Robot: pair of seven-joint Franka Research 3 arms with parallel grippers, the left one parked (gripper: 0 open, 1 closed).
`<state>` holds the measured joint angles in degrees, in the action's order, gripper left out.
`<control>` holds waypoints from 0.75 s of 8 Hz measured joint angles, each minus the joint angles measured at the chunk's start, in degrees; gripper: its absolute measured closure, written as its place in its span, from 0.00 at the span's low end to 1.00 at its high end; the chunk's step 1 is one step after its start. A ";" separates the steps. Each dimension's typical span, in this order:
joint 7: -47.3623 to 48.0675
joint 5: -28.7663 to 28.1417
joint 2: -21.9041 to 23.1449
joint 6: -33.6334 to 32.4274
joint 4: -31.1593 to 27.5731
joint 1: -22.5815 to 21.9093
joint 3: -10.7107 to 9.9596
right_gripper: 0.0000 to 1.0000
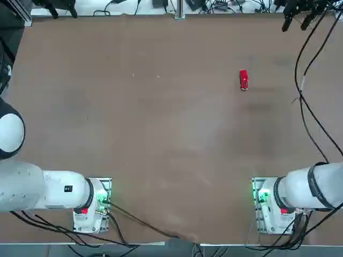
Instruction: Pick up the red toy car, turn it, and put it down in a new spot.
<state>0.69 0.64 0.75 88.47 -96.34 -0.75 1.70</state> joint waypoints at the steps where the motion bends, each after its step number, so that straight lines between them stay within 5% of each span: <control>1: -0.45 -0.04 0.00 0.10 0.07 0.00 0.00 0.00; 6: -1.34 -0.10 -1.05 0.44 1.24 0.21 -0.19 0.00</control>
<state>-0.65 0.54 -0.30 88.91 -95.10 -0.55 1.51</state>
